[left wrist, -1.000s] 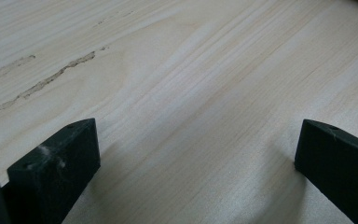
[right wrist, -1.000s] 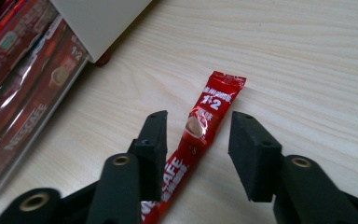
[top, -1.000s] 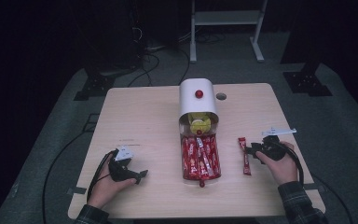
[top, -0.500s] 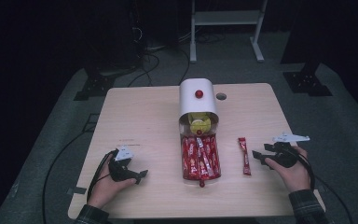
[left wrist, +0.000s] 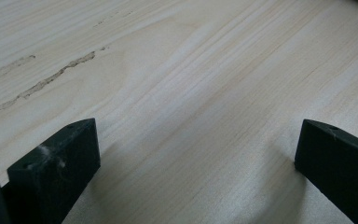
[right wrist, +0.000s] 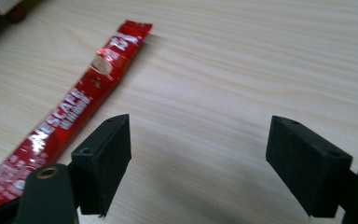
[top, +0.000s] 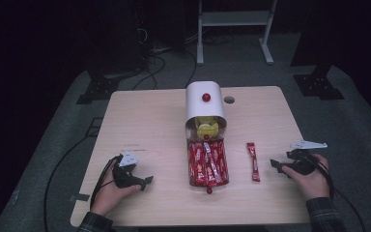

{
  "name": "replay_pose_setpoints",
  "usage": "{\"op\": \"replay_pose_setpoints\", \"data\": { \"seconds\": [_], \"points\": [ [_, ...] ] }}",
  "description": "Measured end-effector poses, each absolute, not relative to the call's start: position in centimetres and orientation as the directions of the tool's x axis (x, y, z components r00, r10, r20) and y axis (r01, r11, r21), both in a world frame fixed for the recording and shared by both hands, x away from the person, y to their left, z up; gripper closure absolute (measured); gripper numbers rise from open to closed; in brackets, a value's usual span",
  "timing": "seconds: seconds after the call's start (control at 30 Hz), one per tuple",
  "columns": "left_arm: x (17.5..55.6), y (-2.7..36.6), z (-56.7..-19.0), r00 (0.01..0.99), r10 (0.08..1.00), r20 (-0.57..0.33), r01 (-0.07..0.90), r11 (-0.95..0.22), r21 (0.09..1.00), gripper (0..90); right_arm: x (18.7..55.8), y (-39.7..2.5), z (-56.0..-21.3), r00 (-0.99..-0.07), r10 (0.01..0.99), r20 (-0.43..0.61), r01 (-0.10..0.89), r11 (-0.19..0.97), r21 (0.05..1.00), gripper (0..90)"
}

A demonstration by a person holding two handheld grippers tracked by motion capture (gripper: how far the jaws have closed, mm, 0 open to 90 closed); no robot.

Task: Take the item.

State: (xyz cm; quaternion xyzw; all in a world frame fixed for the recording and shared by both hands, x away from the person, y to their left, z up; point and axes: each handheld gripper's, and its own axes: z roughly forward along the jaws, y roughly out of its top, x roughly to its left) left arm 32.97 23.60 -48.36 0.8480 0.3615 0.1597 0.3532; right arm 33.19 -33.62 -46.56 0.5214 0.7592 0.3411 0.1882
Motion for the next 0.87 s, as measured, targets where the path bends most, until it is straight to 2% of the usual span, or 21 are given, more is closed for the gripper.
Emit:
{"op": "replay_pose_setpoints", "data": {
  "seconds": [0.3, 0.43, 0.5, 0.63, 0.87],
  "points": [
    [33.0, 23.6, -48.4, 0.687, 0.727, 0.015, 0.501, -0.487, 0.715, 0.0, 33.6, -34.1, -47.7, -0.360, 0.932, 0.043, 0.697, 0.239, 0.676, 20.4],
    [33.0, 23.6, -48.4, 0.687, 0.727, 0.015, 0.501, -0.487, 0.715, 0.0, 33.6, -34.0, -47.9, -0.368, 0.929, 0.032, 0.688, 0.249, 0.681, 17.1],
    [33.0, 23.6, -48.4, 0.687, 0.727, 0.015, 0.500, -0.488, 0.715, 0.0, 33.6, -34.0, -48.2, -0.384, 0.923, 0.013, 0.668, 0.268, 0.694, 12.6],
    [33.0, 23.6, -48.4, 0.687, 0.727, 0.015, 0.500, -0.488, 0.716, 0.0, 33.5, -34.1, -48.7, -0.372, 0.928, 0.014, 0.639, 0.246, 0.729, 9.6],
    [33.0, 23.6, -48.4, 0.687, 0.727, 0.015, 0.500, -0.488, 0.716, 0.0, 33.5, -34.1, -48.7, -0.367, 0.930, 0.014, 0.640, 0.242, 0.730, 9.5]
  ]
}}
